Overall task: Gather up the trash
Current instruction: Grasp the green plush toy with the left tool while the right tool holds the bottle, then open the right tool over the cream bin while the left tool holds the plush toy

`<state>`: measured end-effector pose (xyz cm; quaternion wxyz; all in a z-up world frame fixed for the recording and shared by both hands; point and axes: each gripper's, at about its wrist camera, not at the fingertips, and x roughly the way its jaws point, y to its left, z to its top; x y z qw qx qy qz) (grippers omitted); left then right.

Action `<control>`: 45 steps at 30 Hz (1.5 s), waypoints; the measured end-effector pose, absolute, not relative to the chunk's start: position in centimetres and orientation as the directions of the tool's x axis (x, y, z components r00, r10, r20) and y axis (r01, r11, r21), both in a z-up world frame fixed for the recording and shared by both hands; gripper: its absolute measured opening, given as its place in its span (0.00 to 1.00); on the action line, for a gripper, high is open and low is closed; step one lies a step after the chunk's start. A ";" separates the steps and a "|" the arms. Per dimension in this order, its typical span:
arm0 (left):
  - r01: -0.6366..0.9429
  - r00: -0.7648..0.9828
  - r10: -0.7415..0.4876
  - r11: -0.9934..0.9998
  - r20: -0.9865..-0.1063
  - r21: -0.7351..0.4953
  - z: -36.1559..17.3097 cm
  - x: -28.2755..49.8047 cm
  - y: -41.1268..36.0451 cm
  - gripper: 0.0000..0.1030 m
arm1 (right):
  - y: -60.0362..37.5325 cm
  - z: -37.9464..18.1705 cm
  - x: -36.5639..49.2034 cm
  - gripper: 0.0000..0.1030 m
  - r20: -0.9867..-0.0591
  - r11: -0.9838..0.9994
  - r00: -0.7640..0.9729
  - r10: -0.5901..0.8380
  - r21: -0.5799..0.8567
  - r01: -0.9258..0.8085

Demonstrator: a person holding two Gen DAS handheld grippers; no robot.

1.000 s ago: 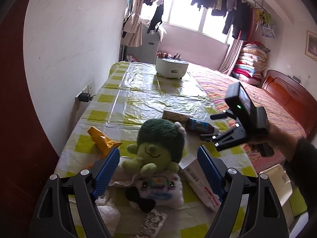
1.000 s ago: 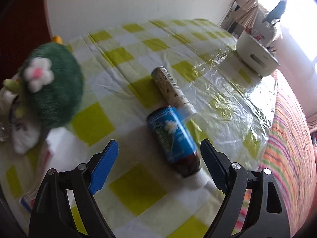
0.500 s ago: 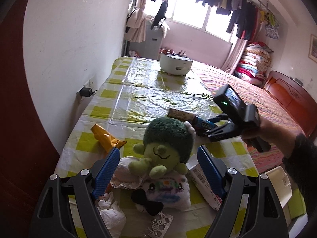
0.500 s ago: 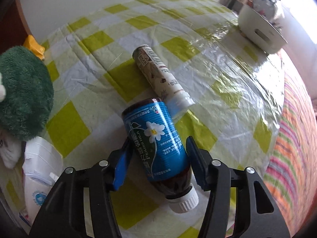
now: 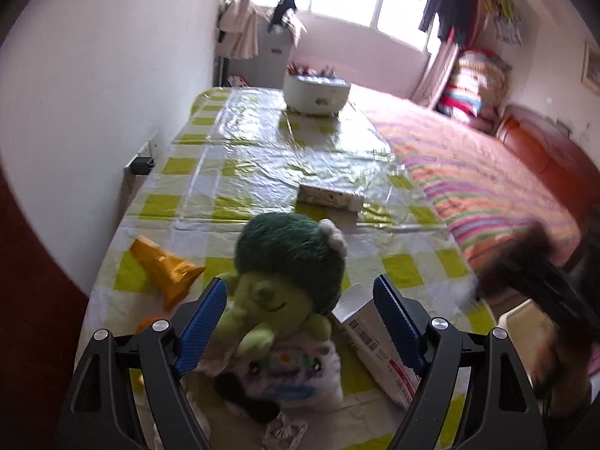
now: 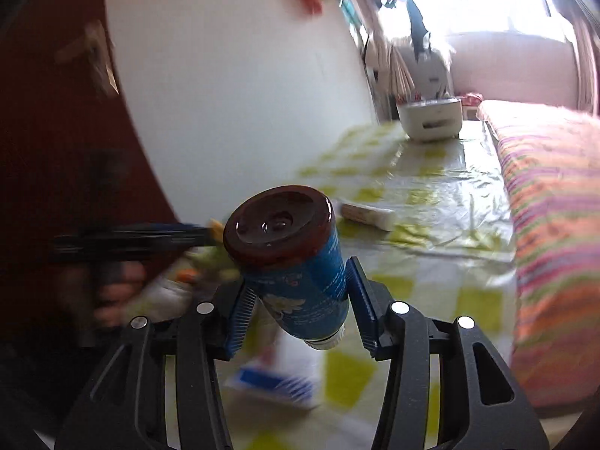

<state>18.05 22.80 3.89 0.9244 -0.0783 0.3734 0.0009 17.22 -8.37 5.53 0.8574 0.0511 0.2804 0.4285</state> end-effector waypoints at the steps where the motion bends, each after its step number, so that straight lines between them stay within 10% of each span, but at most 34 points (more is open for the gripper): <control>1: -0.055 0.712 -0.045 0.991 -0.701 -0.120 3.8 18.9 22.4 0.76 | -9.3 5.4 16.1 0.45 -0.406 0.614 0.474 0.781 0.367 -0.698; 12: -0.076 0.662 0.122 0.992 -0.740 0.095 0.9 24.0 20.7 0.76 | -11.4 4.2 14.9 0.45 -0.358 0.602 0.486 0.797 0.427 -0.674; 45: -0.096 0.781 0.018 0.991 -0.625 -0.092 3.9 20.2 21.2 0.55 | -13.6 3.9 14.7 0.46 -0.302 0.639 0.568 0.765 0.466 -0.612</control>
